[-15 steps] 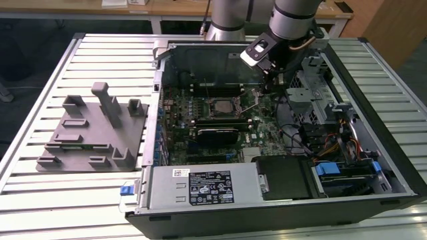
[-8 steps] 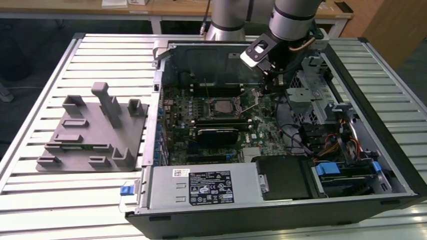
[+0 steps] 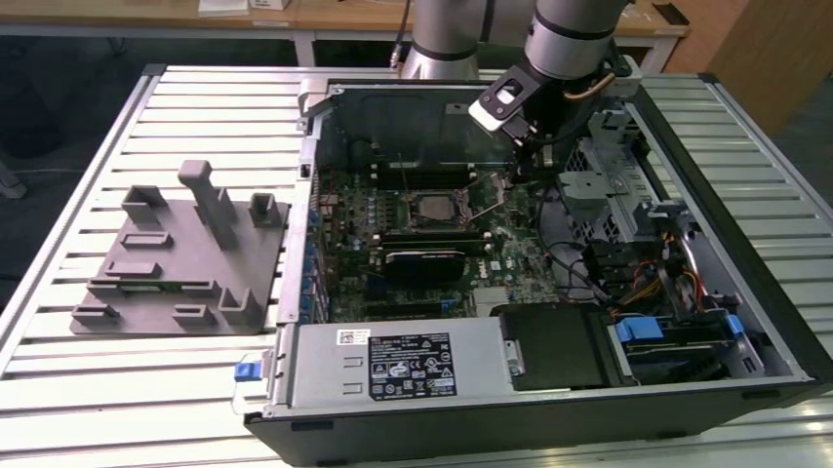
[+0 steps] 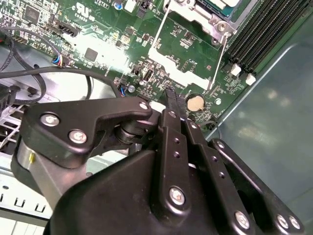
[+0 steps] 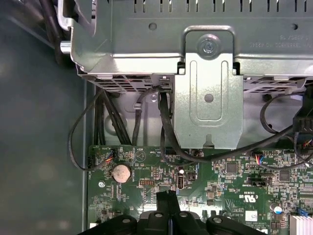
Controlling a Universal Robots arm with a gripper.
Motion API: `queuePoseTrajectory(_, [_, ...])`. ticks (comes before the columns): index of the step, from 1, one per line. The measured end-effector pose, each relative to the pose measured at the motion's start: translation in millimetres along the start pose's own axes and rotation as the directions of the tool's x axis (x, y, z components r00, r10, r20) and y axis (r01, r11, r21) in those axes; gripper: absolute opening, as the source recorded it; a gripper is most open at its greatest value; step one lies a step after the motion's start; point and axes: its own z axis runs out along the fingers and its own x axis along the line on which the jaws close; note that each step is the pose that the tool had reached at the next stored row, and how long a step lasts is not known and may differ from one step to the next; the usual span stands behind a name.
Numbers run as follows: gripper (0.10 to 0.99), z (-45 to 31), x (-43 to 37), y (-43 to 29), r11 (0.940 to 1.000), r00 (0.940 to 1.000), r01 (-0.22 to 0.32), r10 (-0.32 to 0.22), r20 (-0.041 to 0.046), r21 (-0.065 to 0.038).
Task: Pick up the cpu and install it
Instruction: 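Close the cpu cover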
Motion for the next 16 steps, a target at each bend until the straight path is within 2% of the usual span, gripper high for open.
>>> queuePoseTrajectory(7, [0.106,3.1,-0.1,1.8,1.0000,1.0000,0.000,0.000,-0.0001,0.000])
queuePoseTrajectory(16, [0.106,14.3,-0.7,2.2,1.0000,1.0000,0.000,0.000,0.0000,0.000])
